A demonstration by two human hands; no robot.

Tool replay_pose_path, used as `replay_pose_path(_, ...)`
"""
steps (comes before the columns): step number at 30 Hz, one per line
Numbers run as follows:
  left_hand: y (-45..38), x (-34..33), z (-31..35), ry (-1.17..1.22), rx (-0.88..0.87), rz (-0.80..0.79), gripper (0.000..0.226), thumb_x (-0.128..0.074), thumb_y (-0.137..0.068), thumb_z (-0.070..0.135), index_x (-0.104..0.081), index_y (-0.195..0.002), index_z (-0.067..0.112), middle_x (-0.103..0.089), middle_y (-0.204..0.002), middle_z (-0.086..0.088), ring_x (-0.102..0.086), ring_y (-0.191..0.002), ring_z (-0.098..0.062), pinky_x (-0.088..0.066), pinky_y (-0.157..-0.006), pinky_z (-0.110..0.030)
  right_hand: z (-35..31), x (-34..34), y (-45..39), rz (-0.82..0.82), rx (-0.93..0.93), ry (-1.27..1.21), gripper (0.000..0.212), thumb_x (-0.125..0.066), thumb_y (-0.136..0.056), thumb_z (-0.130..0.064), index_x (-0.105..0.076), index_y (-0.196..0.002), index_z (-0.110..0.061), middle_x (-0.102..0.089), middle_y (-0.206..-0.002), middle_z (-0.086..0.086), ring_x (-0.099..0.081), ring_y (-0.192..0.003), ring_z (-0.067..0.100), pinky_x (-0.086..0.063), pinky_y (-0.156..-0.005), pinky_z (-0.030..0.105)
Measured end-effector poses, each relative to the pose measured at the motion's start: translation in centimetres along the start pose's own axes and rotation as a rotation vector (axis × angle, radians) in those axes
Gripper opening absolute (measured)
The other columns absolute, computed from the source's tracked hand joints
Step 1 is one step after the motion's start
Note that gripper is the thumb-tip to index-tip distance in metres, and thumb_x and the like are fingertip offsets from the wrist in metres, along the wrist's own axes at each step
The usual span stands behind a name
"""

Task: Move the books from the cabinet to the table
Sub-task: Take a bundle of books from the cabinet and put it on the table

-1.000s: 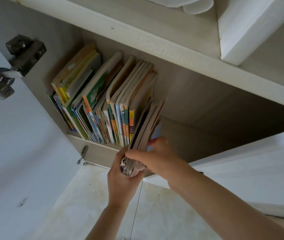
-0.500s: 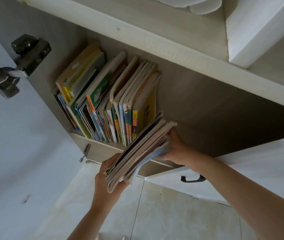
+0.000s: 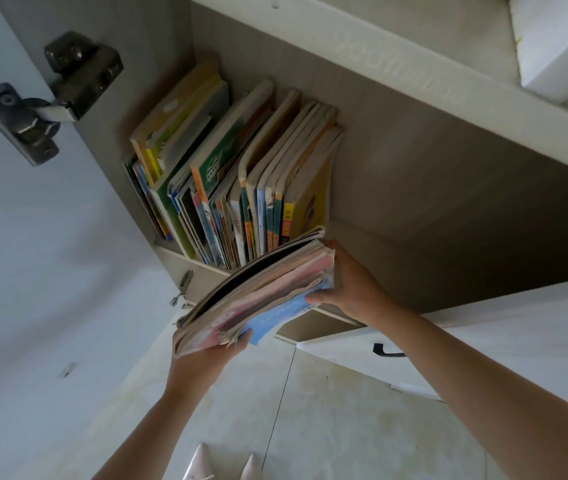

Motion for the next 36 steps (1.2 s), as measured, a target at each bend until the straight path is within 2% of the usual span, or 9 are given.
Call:
replay_pose_path(1, 0.0, 0.1, 0.5, 0.060, -0.004, 0.027, 0.031, -0.087, -0.058, 0.038, -0.070, -0.084, 0.035, -0.055, -0.074, 0.049, -0.052, -0.080, 0.030, -0.037, -0.077, 0.007, 0.0, 0.0, 0.1, 0.016, 0.009, 0.000, 0.069, -0.084, -0.068, -0.008, -0.047, -0.126, -0.016, -0.048, -0.103, -0.015, -0.047, -0.092, 0.000, -0.029, -0.072, -0.010)
replay_pose_path(3, -0.5, 0.4, -1.3, 0.076, 0.004, 0.119, 0.042, -0.092, -0.057, 0.021, -0.070, -0.085, 0.042, -0.064, -0.081, 0.038, -0.060, -0.085, 0.019, -0.044, -0.081, -0.002, -0.1, 0.0, 0.2, 0.032, 0.006, -0.020, 0.069, -0.085, -0.066, -0.007, -0.045, -0.121, -0.022, -0.048, -0.102, -0.016, -0.047, -0.098, 0.004, -0.032, -0.078, -0.005)
replay_pose_path(6, 0.3, 1.7, -0.3, 0.198, 0.023, 0.130, 0.056, -0.090, -0.046, 0.031, -0.066, -0.093, 0.051, -0.072, -0.091, 0.017, -0.068, -0.085, -0.003, -0.057, -0.076, -0.025, -0.3, -0.7, 0.8, -0.031, 0.018, -0.057, 0.070, -0.086, -0.064, -0.012, -0.045, -0.120, -0.024, -0.058, -0.113, -0.008, -0.055, -0.106, 0.011, -0.048, -0.096, 0.033)
replay_pose_path(8, 1.1, 2.3, -0.2, 0.225, 0.051, 0.106, 0.063, -0.090, -0.048, 0.025, -0.065, -0.104, 0.038, -0.072, -0.102, 0.012, -0.069, -0.095, -0.009, -0.057, -0.075, -0.028, -0.7, -0.9, 1.8, -0.073, 0.015, -0.088, 0.072, -0.086, -0.065, -0.019, -0.046, -0.124, -0.025, -0.060, -0.118, -0.006, -0.058, -0.108, 0.012, -0.052, -0.093, 0.041)
replay_pose_path(16, 9.2, 7.6, 5.7, 0.462, 0.209, 0.190, 0.054, -0.084, -0.060, -0.008, -0.058, -0.097, 0.021, -0.069, -0.067, 0.016, -0.066, -0.065, -0.001, -0.053, -0.060, -0.016, -6.0, 0.3, 9.7, -0.107, -0.069, -0.362, 0.072, -0.088, -0.062, -0.032, -0.049, -0.122, -0.031, -0.063, -0.117, -0.002, -0.063, -0.105, 0.017, -0.056, -0.088, 0.044)
replay_pose_path(22, 18.6, 11.6, 9.5, 0.651, 0.295, 0.322, 0.049, -0.082, -0.056, 0.011, -0.060, -0.100, 0.016, -0.075, -0.086, -0.001, -0.071, -0.082, -0.024, -0.057, -0.078, -0.040, -11.5, 0.0, 17.4, -0.134, -0.019, -0.444, 0.066, -0.085, -0.066, -0.037, -0.053, -0.124, -0.031, -0.069, -0.111, -0.003, -0.068, -0.100, 0.016, -0.056, -0.088, 0.046)
replay_pose_path(26, 24.4, 13.4, 10.9, 0.767, 0.372, 0.408, 0.055, -0.080, -0.060, 0.019, -0.063, -0.112, 0.018, -0.076, -0.096, -0.004, -0.073, -0.088, -0.027, -0.057, -0.082, -0.043, -15.0, -1.1, 21.8, -0.212, -0.005, -0.556, 0.046, -0.076, -0.075, -0.033, -0.057, -0.117, -0.036, -0.071, -0.111, -0.011, -0.068, -0.101, 0.011, -0.055, -0.090, 0.041)
replay_pose_path(32, 33.1, 14.7, 11.2, 0.893, 0.402, 0.493, 0.046, -0.072, -0.079, 0.014, -0.062, -0.123, 0.022, -0.072, -0.112, -0.010, -0.069, -0.100, -0.035, -0.054, -0.089, -0.051, -18.4, -4.4, 27.7, -0.329, -0.051, -0.610, 0.037, -0.069, -0.086, -0.023, -0.059, -0.121, -0.026, -0.071, -0.113, -0.002, -0.070, -0.100, 0.021, -0.056, -0.088, 0.047)
replay_pose_path(36, 39.5, 15.9, 10.1, 0.921, 0.408, 0.608, 0.038, -0.067, -0.088, 0.011, -0.061, -0.123, 0.025, -0.071, -0.115, -0.007, -0.069, -0.102, -0.034, -0.056, -0.085, -0.049, -20.0, -8.4, 32.2, -0.409, -0.030, -0.560, 0.027, -0.063, -0.090, -0.023, -0.060, -0.116, -0.027, -0.073, -0.106, -0.005, -0.071, -0.094, 0.016, -0.059, -0.078, 0.035)
Point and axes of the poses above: each hand's wrist, its own y-axis away from the middle knuckle, its own x-axis out of the back of the hand, z = x × y, the point moved 5 cm from there along -y, towards the middle knuckle
